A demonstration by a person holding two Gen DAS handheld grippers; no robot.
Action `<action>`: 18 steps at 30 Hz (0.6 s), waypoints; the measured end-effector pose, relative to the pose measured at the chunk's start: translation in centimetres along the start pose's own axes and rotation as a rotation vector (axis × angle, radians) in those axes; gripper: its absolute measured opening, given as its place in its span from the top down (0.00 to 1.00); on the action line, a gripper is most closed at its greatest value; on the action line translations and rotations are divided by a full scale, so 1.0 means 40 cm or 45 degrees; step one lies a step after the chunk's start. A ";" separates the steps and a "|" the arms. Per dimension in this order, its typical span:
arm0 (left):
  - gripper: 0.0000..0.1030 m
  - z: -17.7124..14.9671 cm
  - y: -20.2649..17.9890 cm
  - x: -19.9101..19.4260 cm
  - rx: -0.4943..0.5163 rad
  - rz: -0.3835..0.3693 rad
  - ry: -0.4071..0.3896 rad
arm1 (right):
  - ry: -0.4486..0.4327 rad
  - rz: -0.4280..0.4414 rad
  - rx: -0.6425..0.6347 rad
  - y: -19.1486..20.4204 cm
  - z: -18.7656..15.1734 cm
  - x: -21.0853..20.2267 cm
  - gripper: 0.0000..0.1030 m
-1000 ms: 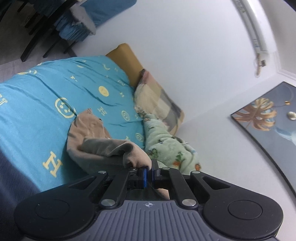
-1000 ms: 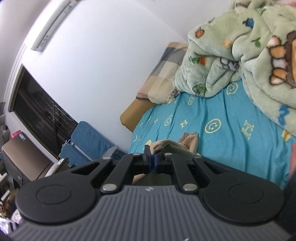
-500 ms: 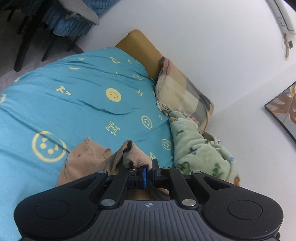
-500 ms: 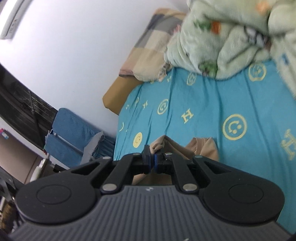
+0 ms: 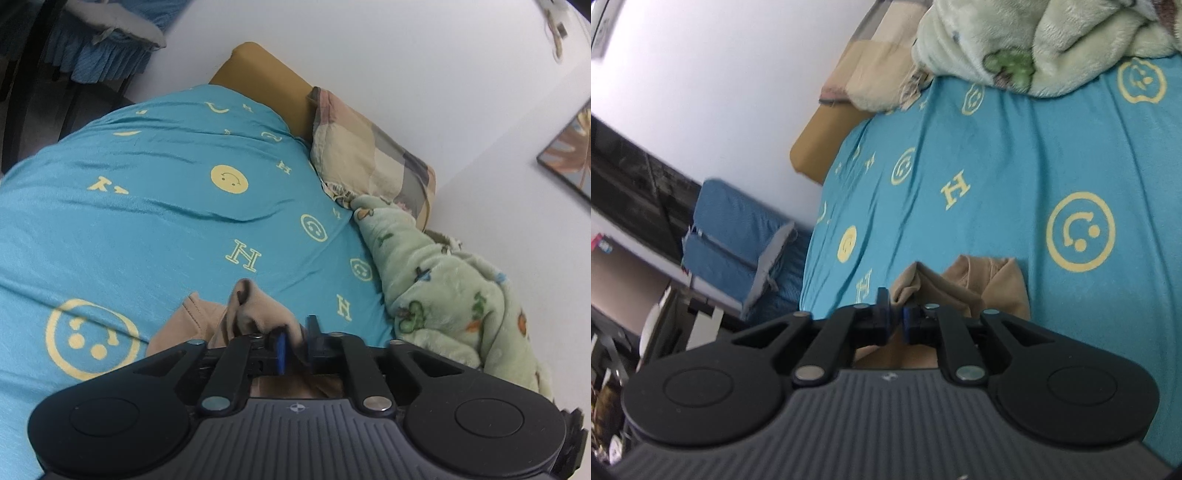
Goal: Fold clothes
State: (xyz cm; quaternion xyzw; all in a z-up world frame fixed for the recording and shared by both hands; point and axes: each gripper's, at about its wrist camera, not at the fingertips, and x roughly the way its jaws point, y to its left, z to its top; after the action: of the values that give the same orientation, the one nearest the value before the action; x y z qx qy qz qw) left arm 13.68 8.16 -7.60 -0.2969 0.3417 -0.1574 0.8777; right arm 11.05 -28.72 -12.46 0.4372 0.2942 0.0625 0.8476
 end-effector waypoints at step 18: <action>0.69 -0.060 0.029 0.055 0.174 0.249 0.118 | 0.061 -0.272 -0.335 -0.012 -0.064 0.050 0.75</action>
State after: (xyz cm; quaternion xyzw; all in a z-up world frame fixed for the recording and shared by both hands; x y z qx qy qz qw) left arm 13.66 7.01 -10.87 -0.1939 0.3979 -0.1075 0.8903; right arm 11.21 -26.50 -14.86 0.2870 0.3485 0.0204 0.8921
